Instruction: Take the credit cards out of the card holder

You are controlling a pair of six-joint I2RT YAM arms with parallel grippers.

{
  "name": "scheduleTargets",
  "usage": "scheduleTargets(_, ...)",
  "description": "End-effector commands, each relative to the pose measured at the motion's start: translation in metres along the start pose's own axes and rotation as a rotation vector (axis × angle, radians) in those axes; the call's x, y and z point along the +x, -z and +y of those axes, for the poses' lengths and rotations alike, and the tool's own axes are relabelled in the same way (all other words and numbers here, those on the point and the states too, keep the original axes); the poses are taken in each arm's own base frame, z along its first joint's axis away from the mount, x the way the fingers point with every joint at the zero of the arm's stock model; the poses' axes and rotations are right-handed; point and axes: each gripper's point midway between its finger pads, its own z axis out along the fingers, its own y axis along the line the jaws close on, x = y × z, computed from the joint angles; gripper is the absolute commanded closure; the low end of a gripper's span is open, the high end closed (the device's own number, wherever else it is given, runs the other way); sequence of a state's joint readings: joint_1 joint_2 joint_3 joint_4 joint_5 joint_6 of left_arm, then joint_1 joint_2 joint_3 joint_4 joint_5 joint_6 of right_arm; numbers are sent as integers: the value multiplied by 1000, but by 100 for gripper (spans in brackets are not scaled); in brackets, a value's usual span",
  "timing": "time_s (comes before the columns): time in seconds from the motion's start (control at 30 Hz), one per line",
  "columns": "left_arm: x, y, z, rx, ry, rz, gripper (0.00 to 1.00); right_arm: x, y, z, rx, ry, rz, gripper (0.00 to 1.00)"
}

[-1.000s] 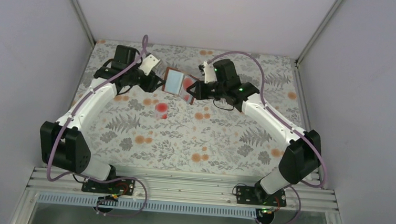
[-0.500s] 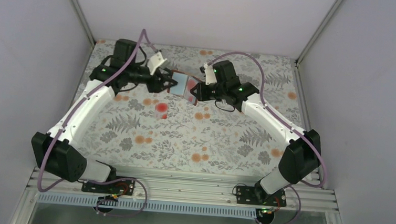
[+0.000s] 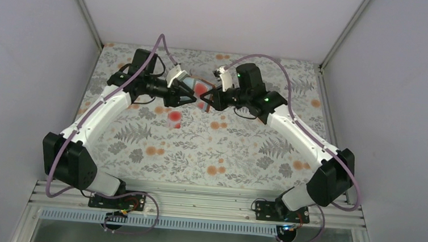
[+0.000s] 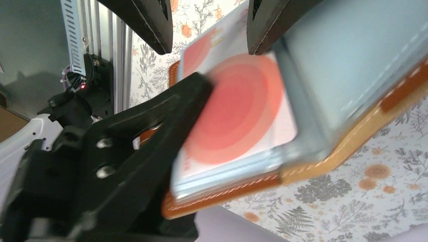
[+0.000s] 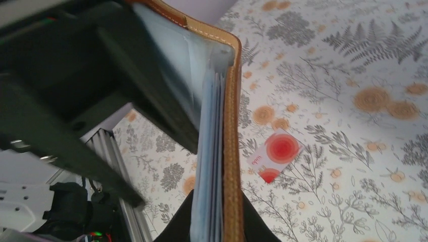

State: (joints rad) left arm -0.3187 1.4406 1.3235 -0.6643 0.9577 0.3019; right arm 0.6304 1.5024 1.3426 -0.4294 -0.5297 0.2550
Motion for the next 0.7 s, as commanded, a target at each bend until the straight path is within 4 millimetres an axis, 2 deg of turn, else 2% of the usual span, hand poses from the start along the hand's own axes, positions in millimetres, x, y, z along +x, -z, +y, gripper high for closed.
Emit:
scheduleTargets(0.0, 1, 1, 8, -4, 10, -17, 63, -12, 13, 29, -98, 124, -55, 96)
scheduleTargets(0.23, 2, 4, 4, 5, -8, -20, 63, -7, 13, 43, -172, 176, -46, 96)
scheduleTargets(0.43, -3, 5, -6, 58, -22, -35, 63, -1, 19, 65, -276, 250, -40, 96)
scheduleTargets(0.53, -7, 7, -22, 144, -36, -57, 64, 2, 21, 70, -303, 276, -44, 96)
scheduleTargets(0.67, -12, 11, -48, 250, -80, -83, 72, 3, 18, 65, -285, 277, -47, 96)
